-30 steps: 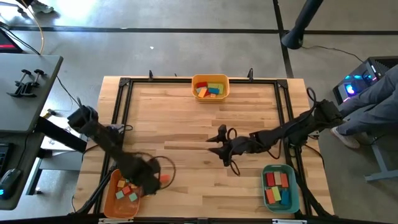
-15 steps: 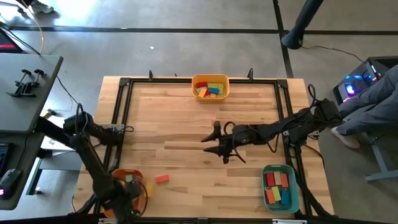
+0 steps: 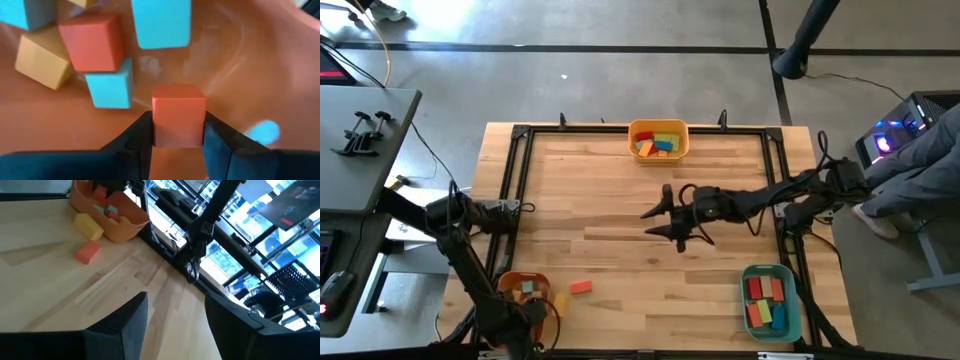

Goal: Sort blocks by size
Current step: Put the orange square block into the orange bin, then put the large yellow rectangle block into the green bin

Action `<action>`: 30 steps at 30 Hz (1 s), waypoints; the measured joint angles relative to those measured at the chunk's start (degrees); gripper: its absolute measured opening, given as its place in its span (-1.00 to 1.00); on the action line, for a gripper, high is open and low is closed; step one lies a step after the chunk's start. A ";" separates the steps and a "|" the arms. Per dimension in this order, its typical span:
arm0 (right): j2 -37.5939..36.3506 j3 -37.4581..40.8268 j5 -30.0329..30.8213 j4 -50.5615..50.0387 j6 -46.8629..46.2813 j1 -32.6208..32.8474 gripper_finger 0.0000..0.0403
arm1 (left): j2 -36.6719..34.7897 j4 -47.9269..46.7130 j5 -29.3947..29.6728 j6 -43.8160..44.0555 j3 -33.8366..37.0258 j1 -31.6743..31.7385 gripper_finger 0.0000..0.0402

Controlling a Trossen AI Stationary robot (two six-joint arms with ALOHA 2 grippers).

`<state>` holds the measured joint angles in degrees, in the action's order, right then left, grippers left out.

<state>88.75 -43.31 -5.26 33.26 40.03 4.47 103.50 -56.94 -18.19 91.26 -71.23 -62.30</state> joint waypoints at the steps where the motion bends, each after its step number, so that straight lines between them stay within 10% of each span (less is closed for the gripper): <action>1: 0.00 0.00 -0.01 0.03 -0.42 -0.26 -0.04 | 0.00 0.00 0.02 -0.22 0.34 0.02 -0.44; 19: 0.00 0.00 -9.33 0.72 -4.67 -1.44 -0.04 | -7.01 -9.92 0.26 13.12 0.93 1.72 0.10; 30: 0.00 0.00 -11.89 1.73 -7.06 -1.44 -0.04 | -12.00 -8.02 18.76 8.47 0.91 10.58 -0.02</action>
<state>88.75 -43.31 -17.15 34.98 32.96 3.03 91.50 -64.97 0.57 99.73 -70.32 -51.72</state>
